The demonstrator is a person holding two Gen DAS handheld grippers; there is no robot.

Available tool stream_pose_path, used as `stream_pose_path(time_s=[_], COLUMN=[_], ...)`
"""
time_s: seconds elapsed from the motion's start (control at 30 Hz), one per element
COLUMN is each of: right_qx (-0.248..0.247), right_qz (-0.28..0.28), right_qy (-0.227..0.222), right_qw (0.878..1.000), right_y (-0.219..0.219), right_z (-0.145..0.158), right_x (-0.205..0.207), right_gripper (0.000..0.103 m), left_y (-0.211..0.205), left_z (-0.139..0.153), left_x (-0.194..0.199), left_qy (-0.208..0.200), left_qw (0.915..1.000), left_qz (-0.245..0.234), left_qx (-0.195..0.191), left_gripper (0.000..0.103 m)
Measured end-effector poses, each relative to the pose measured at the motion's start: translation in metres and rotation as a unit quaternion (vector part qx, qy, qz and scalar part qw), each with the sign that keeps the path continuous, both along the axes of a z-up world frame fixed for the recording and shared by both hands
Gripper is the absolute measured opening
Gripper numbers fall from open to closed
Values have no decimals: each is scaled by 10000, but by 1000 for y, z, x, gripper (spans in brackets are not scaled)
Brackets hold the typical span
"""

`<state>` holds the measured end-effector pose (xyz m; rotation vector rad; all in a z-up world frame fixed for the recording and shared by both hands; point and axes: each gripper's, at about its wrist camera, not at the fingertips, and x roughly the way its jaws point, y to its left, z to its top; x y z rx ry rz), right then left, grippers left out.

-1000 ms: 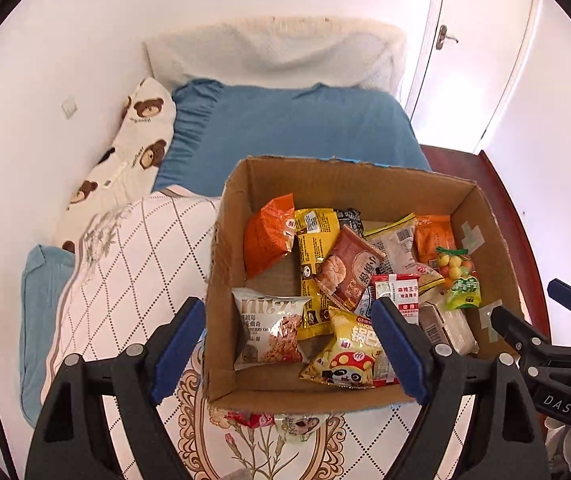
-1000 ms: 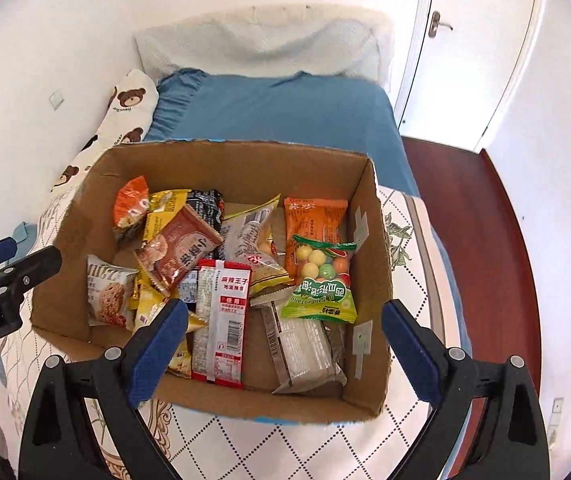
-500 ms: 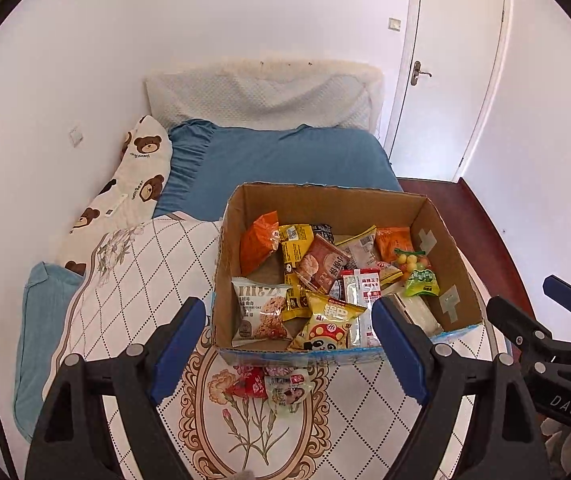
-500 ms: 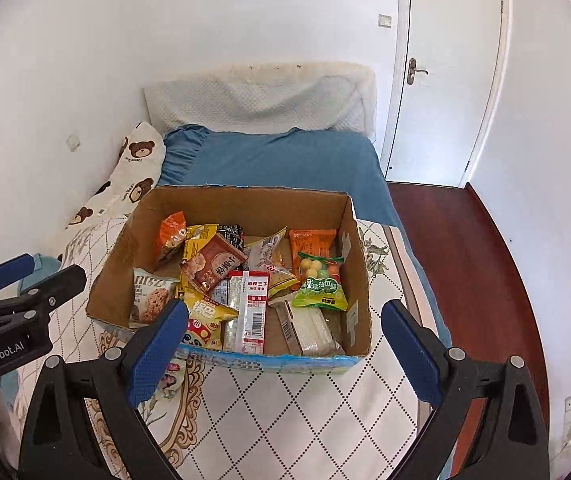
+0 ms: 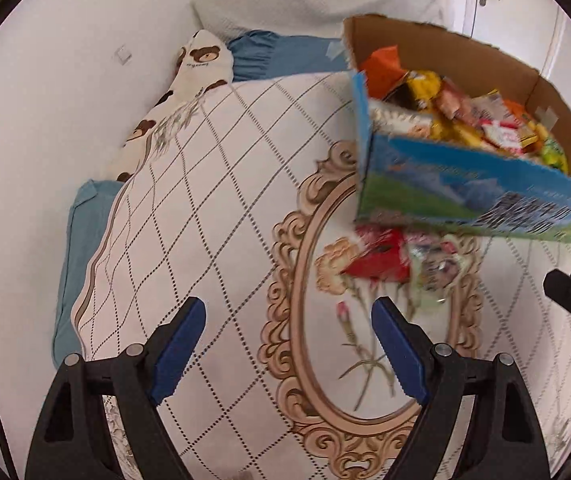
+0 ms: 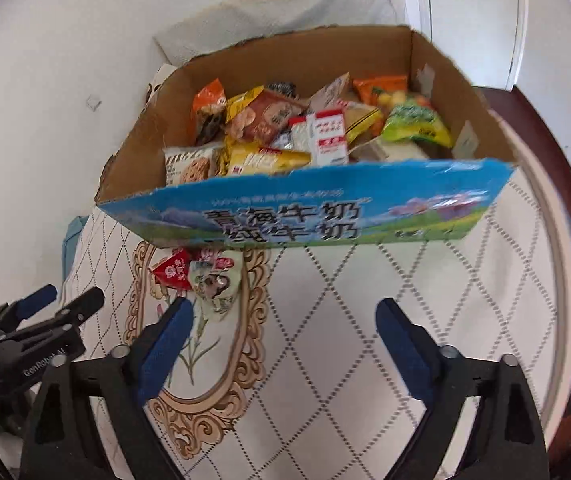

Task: Organize snacks
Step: 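Move both tools back toward the last snacks beside the box, then grasp red triangular packet with left tool while right tool grasps clear egg-yolk pastry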

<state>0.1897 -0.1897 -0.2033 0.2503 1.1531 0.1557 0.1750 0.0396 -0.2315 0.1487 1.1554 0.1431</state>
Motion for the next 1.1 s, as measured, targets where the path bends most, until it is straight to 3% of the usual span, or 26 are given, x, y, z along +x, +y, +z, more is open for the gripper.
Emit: stream_pose_path(time_s=[0.03,0.2,0.27,0.33,0.43,0.47,0.63,0.77,0.9,0.93,0.97,1.0,1.1], right_qx=[41,334,275,273,308,273,126,-148,-201,-213,-220,-210,-227], right_qz=[22,132,150,170,164,150,102,21,-144,-159,-185,-221,-229], right_qy=[77,226,261,512,633,553,524,535,598,609,628,647,667], right_qw=[10000,9991,9992,9982,9974,9980,9985,9985,9979,9978,9976,9974,9973], right_y=[8,53,69,84,96,97,84,62,39,36,34,32,27], right_z=[-11,-49,-61,-81,-100,-100,-95,-87,-83,-83,-84,-84,-84], right_x=[4,27,35,45,50,48,41,21,5,2,0,-2,-5], right_gripper=[64,65,69,70,67,57,57,57,57,57,57,57,57], left_y=[5,22,26,29,30,27,2,-33,-60,-63,-64,-65,-64], left_z=[-7,-24,-28,-32,-36,-36,-37,-46,-63,-68,-71,-74,-77], left_x=[0,9,13,17,23,25,37,55,74,77,80,82,81], left_qy=[52,213,252,322,405,416,504,745,938,980,1010,1070,1109], left_qw=[9999,9986,9981,9978,9979,9980,9952,9876,9819,9811,9808,9804,9806], left_qz=[6,-51,-107,-120,-239,-318,-829,-1327,-1520,-1512,-1463,-1415,-1312], left_qx=[109,479,559,569,440,366,-98,-388,-623,-700,-797,-856,-948], left_gripper=[85,85,85,85,85,85,85,85,85,80,59,48,44])
